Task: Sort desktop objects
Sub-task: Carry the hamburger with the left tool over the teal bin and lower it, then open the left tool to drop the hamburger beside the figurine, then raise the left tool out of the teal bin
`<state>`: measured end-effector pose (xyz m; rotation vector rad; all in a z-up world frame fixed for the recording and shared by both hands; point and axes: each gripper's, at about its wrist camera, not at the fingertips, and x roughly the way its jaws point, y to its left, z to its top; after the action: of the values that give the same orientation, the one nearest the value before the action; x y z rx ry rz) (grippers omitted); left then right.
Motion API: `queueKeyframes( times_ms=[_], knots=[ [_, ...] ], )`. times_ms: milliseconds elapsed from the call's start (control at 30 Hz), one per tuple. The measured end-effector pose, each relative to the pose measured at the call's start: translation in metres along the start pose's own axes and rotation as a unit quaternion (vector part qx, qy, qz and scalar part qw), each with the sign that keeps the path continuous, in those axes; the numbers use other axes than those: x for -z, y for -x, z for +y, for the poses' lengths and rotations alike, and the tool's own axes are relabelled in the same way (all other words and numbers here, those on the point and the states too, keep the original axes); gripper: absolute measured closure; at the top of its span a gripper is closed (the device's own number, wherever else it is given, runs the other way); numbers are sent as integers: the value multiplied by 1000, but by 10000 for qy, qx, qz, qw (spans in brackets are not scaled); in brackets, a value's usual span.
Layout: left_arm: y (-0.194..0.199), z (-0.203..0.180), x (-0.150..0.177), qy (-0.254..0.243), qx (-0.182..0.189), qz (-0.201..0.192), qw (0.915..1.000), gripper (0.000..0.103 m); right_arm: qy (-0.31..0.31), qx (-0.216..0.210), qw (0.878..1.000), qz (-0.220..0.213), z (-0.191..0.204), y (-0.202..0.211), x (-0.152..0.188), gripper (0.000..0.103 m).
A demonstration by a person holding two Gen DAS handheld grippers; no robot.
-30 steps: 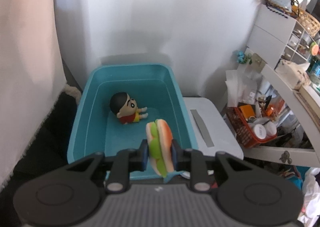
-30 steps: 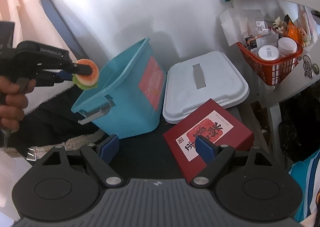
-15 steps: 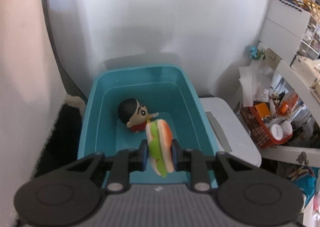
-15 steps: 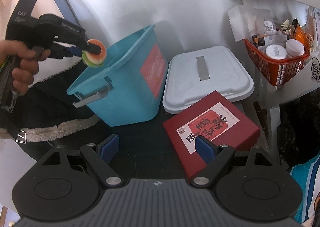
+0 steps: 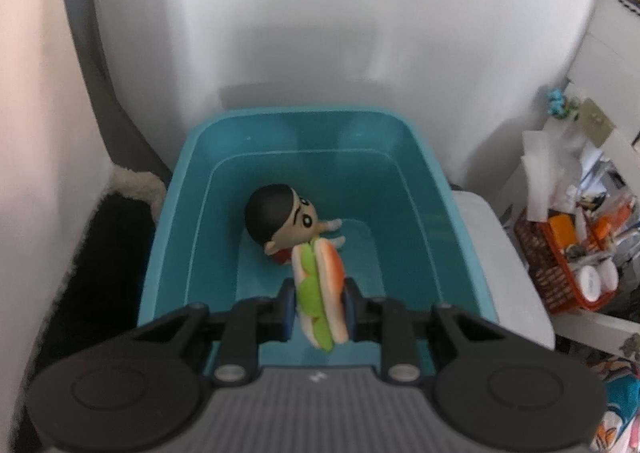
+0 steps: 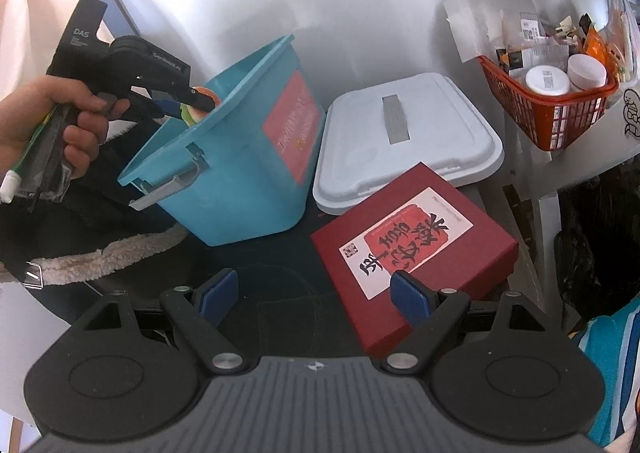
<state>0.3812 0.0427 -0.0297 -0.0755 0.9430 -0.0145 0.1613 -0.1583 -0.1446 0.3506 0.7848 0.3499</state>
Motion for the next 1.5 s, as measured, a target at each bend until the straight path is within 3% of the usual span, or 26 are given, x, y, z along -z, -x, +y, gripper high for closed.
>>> queueKeyframes(
  times_ms=[733,967,1500],
  knots=[
    [-69,0,-18,-544,-678,849,9926,72,-24,-76,9999,-64,-7,-6,-5,16],
    [-64,2,-18,-613,-910,880,9901,72,-75,-99,9999,-50,-9,-6,-5,16],
    [-37,1,-25,-631,-883,808,9908,72,-71,-85,9999,-81,-6,-2,-7,16]
  ],
)
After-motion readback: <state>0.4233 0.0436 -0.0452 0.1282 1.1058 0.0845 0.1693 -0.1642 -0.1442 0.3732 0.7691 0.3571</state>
